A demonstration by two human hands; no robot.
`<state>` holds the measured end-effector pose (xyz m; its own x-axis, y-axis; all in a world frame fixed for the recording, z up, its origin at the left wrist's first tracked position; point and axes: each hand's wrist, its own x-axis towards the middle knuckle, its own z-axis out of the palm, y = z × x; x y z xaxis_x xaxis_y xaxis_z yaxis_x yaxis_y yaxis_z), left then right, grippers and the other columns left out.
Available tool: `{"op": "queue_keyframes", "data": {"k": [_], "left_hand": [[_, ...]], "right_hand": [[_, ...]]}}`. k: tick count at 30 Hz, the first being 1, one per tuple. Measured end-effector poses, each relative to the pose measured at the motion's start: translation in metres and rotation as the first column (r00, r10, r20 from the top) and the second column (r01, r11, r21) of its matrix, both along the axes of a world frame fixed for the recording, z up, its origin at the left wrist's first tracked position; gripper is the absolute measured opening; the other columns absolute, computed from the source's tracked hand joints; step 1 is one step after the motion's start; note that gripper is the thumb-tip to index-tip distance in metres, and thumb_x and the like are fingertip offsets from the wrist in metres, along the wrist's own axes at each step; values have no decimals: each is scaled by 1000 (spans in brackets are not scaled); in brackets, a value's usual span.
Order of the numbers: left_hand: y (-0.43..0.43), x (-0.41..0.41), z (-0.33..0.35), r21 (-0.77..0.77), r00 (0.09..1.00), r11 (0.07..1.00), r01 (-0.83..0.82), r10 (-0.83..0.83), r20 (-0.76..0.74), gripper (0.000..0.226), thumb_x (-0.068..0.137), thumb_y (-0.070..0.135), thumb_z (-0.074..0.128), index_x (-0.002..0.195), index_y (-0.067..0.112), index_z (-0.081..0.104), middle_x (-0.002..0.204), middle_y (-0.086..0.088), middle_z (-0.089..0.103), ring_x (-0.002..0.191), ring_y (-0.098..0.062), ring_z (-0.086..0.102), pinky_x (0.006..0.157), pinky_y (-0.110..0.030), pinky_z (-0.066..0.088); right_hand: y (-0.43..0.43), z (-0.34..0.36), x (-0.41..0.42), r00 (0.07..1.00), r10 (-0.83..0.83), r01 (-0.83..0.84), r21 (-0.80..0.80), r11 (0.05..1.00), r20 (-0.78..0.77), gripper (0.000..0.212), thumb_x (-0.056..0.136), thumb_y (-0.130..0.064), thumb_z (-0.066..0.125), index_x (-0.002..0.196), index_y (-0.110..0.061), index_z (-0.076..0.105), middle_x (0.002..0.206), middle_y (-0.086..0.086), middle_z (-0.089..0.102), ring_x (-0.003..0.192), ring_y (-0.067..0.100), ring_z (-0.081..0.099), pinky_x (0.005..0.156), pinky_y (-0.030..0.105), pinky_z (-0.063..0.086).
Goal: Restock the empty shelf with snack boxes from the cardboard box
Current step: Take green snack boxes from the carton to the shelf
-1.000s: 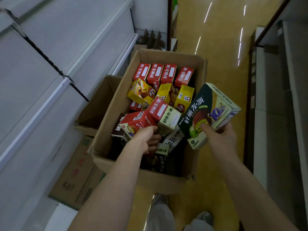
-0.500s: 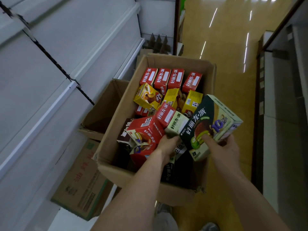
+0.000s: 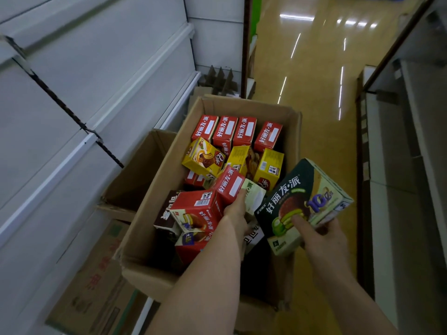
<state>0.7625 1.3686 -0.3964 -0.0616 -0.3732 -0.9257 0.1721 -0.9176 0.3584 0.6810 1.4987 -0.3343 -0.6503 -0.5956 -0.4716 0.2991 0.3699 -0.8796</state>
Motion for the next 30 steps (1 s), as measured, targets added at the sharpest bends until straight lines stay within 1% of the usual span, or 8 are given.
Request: {"op": "queue_keyframes", "data": {"k": [4,7,12,16,19,22,27,30], "left_hand": [[1,-1,-5,-24,998,999,44,-45,-35,50,88,43,67,124,10,55,95,-10,64,80,-24,61,56,-34,47],[1,0,-10,-28,997,999,28,-29,-70,58,84,54,66,123,11,57,107,-10,64,82,-23,60,55,-33,45],[-5,5,-16,-11,995,997,80,-80,-60,51,81,57,67,107,13,63,93,-7,65,78,-20,59,55,-34,43],[-10,13,-19,66,995,998,13,-7,-95,39,76,41,79,96,11,64,87,-7,69,79,-23,64,58,-38,46],[-6,13,-15,73,984,997,3,10,-176,22,86,30,71,87,10,60,71,-6,69,71,-19,63,56,-36,45],[-7,13,-13,82,976,997,-7,25,-217,18,90,24,64,82,9,58,57,-5,68,73,-19,60,67,-34,45],[2,12,-18,51,936,991,-120,130,-327,6,93,11,57,96,7,58,85,-12,68,82,-24,63,92,-41,48],[11,12,-28,5,923,986,-165,156,-352,22,88,8,61,109,8,61,100,-15,71,93,-28,65,96,-45,49]], "right_hand": [[-1,-7,-3,1000,4,-5,30,1000,29,27,87,-19,68,108,-27,53,107,-1,63,101,22,61,87,43,51],[0,-9,-5,999,15,-17,49,999,45,31,86,-20,68,113,-26,52,114,2,63,105,25,61,95,50,50],[1,-13,-9,998,14,-18,55,998,58,38,86,-21,68,121,-20,52,118,4,63,109,26,61,96,50,49],[1,-15,-10,999,1,-4,59,998,43,42,86,-21,69,124,-19,52,119,4,63,110,26,61,97,50,49],[1,-15,-10,999,11,-12,56,998,31,36,87,-21,67,120,-20,51,117,4,62,108,25,61,94,46,50],[0,-16,-7,1000,19,-20,63,998,22,36,88,-22,67,120,-21,51,116,4,62,107,25,60,92,45,50],[-3,-14,0,999,38,-37,74,997,-6,33,88,-20,67,118,-18,53,108,2,63,102,24,62,80,39,51],[-4,-14,0,999,42,-41,80,996,-5,26,88,-19,67,110,-23,54,103,-2,62,99,22,61,81,40,50]]}}
